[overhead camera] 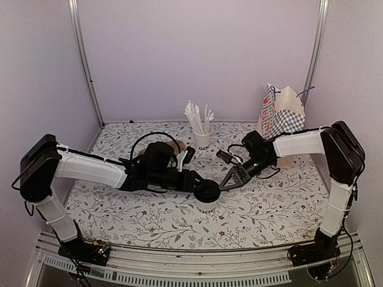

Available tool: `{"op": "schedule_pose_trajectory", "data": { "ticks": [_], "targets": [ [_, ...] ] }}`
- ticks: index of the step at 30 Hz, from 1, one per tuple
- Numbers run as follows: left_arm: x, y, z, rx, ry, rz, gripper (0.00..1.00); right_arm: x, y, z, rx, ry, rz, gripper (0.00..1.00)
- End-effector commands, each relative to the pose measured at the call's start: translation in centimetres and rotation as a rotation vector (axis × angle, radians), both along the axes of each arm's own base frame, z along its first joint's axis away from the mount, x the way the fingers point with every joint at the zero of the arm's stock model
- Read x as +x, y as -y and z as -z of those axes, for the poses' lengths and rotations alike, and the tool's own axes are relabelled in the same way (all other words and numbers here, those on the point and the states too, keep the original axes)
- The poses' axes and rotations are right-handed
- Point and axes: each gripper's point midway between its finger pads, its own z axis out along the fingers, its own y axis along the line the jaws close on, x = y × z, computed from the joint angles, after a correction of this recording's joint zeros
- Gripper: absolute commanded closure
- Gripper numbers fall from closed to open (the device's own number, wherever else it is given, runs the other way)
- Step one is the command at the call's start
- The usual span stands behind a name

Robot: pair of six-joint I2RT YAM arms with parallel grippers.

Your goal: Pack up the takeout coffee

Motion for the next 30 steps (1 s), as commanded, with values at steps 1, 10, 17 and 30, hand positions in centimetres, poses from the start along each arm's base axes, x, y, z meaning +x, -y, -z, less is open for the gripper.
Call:
{"op": "schedule_pose_trajectory", "data": {
  "ticks": [1,10,17,30],
  "targets": [
    [0.1,0.9,-4.0,-0.016,0.123,0.019,0.47,0.5,0.6,0.0,-0.066,0.145,-0.004,0.60],
    [1.1,-0.9,-5.0,0.065,0.147,-0.071,0.28,1.0,0.9,-1.8,-0.067,0.245,-0.019,0.52],
    [-0.7,-4.7,-3.8,0.088,0.056,-0.193,0.28,2.7,0.1,-3.5,-0.065,0.320,-0.034,0.47],
    [-0.3,-3.0,-1.4,0.065,-0.082,-0.305,0.31,4.7,-1.7,-3.6,-0.017,0.318,-0.042,0.38]
  ]
}}
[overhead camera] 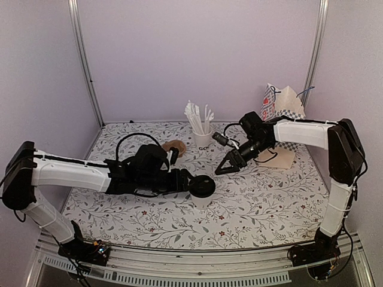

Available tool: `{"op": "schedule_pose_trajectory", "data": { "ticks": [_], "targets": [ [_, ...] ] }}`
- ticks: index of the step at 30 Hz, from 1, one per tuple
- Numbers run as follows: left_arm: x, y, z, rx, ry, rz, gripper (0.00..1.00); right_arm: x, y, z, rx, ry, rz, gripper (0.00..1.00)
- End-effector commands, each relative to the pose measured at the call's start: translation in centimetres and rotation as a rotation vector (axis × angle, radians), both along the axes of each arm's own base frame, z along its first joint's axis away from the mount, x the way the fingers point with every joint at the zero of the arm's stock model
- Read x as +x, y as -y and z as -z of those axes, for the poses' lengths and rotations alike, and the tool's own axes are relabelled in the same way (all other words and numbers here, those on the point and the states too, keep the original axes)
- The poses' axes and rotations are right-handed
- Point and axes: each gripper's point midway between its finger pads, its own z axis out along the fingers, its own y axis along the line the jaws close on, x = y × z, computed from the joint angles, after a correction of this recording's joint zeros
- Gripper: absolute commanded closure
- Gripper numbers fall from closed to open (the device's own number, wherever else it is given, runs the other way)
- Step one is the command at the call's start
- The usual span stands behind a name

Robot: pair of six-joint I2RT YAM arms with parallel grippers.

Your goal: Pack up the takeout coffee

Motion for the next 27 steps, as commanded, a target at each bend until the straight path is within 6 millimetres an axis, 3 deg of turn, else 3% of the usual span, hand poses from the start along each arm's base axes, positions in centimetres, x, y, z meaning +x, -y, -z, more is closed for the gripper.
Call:
{"op": "schedule_pose_trajectory", "data": {
  "ticks": [1,9,15,21,27],
  "targets": [
    [0.5,1.5,0.4,-0.017,-0.035,-0.039,0.31,-0.2,-0.7,0.5,0.022,-0.031,-0.032,0.39],
    [-0.4,0.4,-0.5,-0.055,-0.008,-0.123,0.35,-1.4,0.1,0.7,0.040,-0.076,-0.019,0.44],
    [-1.0,-1.2,-1.4,-0.112,-0.023,-0.174,0.37,-1.2,0.1,1.0,0.033,-0.115,0.012,0.48],
    [-1.4,-1.9,-1.0,-0.122,-0.012,-0.160,0.44,-0.8,-0.6,1.0,0.049,-0.175,-0.001,0.51],
    [-0.3,-2.0,-1.5,-0.182,0.028,-0.150,0.48,-0.3,-1.0,2.0,0.038,-0.223,0.002,0.53]
  ]
}}
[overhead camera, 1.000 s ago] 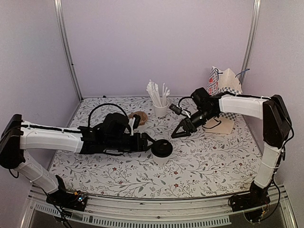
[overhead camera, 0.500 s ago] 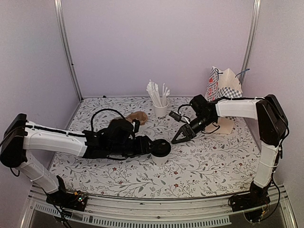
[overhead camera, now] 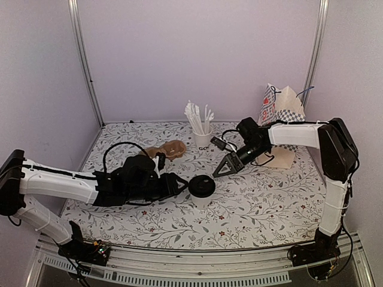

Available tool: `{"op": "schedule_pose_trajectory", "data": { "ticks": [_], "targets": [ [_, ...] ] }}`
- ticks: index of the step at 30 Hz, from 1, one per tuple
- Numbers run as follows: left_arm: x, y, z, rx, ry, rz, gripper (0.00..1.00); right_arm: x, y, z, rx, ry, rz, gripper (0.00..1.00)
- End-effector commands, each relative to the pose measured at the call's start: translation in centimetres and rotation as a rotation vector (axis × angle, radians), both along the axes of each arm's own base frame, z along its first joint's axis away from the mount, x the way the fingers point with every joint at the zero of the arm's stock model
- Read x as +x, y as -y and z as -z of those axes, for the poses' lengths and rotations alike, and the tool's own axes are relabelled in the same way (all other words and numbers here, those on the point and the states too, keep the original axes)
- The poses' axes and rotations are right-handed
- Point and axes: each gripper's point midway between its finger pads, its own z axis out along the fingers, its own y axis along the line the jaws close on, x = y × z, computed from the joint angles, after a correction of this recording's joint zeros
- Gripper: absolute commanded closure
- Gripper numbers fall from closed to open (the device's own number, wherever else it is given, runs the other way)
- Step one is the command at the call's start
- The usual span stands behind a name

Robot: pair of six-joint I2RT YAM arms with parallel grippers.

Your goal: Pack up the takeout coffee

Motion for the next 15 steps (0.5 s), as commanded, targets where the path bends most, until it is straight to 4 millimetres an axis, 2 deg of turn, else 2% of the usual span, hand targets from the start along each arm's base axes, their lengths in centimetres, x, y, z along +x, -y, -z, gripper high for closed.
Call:
{"op": "schedule_pose_trajectory", "data": {
  "ticks": [1,5,10,13,15],
  "targets": [
    [1.2,0.3,-1.5,-0.093,0.065,0.008,0.49,0.3,-0.3,0.6,0.000,-0.063,0.001,0.53],
    [2.2,1.0,-2.1,-0.144,0.084,0.027,0.47,0.3,-0.3,1.2,-0.008,-0.075,0.004,0.53],
    [2.8,3.2,-1.4,-0.125,0.080,0.106,0.42,0.1,-0.3,2.0,-0.020,-0.101,0.001,0.54],
    [3.2,4.5,0.4,-0.089,0.034,0.139,0.43,-0.1,-0.2,2.4,-0.027,-0.111,-0.001,0.53],
    [2.8,5.1,2.9,-0.054,-0.036,0.163,0.44,-0.2,-0.1,2.6,-0.031,-0.117,-0.002,0.52]
  ]
}}
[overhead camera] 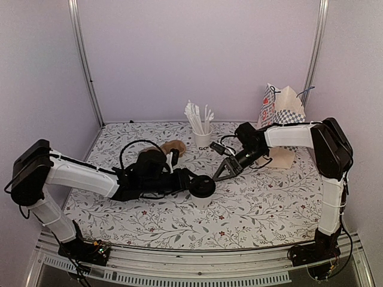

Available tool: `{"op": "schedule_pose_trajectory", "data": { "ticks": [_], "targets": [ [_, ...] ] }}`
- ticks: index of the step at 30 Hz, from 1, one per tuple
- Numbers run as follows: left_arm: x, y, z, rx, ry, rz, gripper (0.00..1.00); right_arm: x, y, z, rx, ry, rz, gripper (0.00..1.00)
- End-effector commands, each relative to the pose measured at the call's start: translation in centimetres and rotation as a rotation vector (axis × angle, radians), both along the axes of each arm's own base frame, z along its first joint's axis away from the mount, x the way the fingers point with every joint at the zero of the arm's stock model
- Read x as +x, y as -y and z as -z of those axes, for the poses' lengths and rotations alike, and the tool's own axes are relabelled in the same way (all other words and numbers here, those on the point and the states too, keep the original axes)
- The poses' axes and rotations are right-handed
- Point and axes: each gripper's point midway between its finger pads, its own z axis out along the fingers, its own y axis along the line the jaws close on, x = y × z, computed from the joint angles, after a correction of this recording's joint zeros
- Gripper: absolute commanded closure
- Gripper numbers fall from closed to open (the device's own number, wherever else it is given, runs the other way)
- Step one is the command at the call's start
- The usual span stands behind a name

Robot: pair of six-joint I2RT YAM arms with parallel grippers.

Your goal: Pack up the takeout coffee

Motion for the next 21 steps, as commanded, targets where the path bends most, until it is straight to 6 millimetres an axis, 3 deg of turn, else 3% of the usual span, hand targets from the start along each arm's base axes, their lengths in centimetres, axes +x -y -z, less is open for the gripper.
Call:
{"op": "schedule_pose_trajectory", "data": {
  "ticks": [1,7,10,13,15,18,21],
  "targets": [
    [-0.4,1.6,2.7,0.029,-0.084,0.083,0.45,-0.2,0.1,0.7,-0.005,-0.036,-0.003,0.52],
    [-1.8,0.6,6.6,0.080,-0.190,0.084,0.53,-1.5,0.1,3.0,-0.060,-0.089,-0.019,0.52],
    [-2.1,0.2,7.8,0.100,-0.214,0.082,0.55,-2.1,0.6,6.1,-0.161,-0.088,-0.006,0.53],
    [-2.3,0.0,8.6,0.112,-0.235,0.082,0.56,-1.4,2.6,10.6,-0.363,-0.043,0.066,0.64],
    [-2.3,-0.1,8.9,0.119,-0.236,0.082,0.56,-1.4,3.6,12.3,-0.437,-0.047,0.090,0.69],
    [-2.0,-0.3,8.7,0.127,-0.216,0.068,0.53,-1.6,3.8,12.7,-0.451,-0.056,0.092,0.70],
    [-1.3,-0.2,7.2,0.118,-0.152,0.065,0.48,-2.0,2.8,11.0,-0.365,-0.075,0.064,0.70]
  ]
}}
